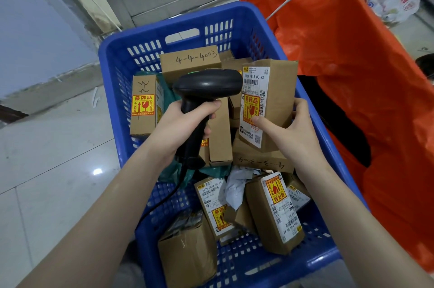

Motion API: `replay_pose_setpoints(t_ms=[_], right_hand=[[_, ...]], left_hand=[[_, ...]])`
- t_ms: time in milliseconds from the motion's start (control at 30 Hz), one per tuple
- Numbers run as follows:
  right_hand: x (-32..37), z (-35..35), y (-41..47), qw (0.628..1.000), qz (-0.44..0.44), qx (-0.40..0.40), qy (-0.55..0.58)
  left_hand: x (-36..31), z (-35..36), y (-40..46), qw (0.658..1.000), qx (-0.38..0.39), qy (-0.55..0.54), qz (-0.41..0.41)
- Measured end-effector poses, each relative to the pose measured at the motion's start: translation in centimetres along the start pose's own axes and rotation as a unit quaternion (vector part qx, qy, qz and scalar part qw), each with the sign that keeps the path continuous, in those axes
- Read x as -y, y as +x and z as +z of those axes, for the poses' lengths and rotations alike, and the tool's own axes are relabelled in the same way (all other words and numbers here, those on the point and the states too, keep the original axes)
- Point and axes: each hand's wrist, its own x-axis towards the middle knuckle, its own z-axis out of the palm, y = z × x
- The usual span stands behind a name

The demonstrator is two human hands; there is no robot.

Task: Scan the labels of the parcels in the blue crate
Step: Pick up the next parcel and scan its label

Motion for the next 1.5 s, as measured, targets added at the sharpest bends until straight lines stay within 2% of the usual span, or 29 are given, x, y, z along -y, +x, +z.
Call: replay_pose_setpoints(t_ms=[1500], right_hand=[[-0.19, -0.03, 0.30, 1.000, 0.016, -0.021, -0.011]], left_hand=[[-0.43, -0.03, -0.29, 1.000, -0.006, 0.002, -0.005]])
